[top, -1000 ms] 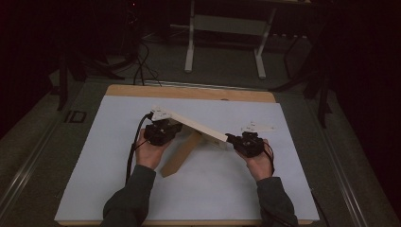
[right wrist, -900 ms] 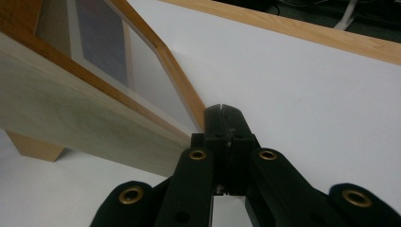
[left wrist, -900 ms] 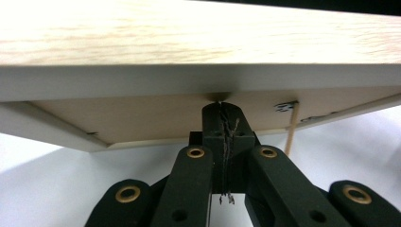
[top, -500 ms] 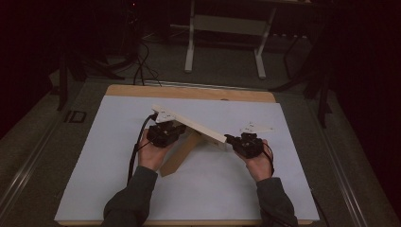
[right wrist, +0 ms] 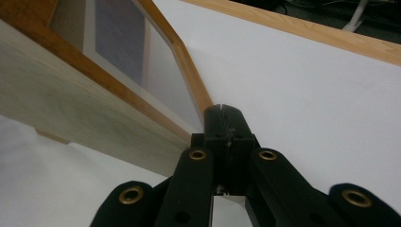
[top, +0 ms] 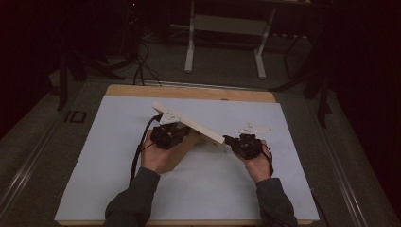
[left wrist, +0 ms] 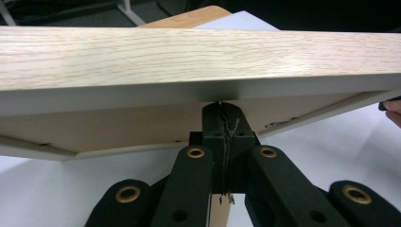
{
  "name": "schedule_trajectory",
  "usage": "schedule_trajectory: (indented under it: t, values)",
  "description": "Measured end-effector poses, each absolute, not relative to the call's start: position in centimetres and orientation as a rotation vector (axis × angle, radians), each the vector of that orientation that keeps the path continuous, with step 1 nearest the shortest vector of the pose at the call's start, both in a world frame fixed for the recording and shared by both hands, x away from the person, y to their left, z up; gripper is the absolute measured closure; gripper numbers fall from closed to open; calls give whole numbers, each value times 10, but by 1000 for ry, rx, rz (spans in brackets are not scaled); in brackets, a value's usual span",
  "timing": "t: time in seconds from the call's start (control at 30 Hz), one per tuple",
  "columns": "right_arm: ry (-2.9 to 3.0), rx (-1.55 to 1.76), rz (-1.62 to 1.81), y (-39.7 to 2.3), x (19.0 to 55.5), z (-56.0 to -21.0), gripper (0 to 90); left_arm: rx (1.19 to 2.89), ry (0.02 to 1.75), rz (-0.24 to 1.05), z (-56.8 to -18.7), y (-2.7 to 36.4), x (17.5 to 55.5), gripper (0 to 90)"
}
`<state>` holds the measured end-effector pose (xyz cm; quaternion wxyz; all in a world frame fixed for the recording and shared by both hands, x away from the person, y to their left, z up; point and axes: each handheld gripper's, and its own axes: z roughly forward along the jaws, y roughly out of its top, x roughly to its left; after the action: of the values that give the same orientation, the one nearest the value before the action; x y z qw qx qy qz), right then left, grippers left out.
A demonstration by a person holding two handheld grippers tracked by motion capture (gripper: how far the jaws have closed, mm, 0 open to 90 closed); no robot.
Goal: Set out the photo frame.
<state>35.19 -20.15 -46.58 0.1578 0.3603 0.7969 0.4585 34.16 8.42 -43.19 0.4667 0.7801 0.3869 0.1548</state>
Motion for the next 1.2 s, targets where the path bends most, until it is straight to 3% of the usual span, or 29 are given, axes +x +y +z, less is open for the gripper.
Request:
schedule_trajectory:
  t: [1.2]
  values:
    - [2356,919,1297,-184,342,-464,900,1948,946,384,-439,79,348,900]
